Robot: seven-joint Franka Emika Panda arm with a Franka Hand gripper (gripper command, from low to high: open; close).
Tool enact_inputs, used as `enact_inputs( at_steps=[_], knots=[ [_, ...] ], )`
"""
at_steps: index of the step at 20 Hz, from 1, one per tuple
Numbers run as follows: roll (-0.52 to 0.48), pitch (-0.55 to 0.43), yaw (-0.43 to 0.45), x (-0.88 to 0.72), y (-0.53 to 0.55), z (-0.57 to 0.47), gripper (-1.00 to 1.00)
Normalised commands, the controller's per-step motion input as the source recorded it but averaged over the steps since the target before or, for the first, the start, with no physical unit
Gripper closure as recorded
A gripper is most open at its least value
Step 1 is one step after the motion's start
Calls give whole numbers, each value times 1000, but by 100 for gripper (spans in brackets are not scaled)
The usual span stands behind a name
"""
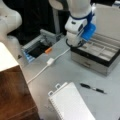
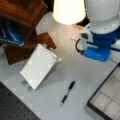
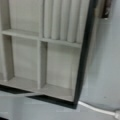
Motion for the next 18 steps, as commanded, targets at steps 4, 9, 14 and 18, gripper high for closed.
enact_inputs(
  at_steps=[4,9,14,18],
  knots=[
    [-277,7,80,60,-173,144,-100],
    [-261,4,24,17,-183,42,-100],
    [-211,8,-53,-41,-172,-12,-100],
    [-178,14,-76,-116,-158,-3,-100]
  ],
)
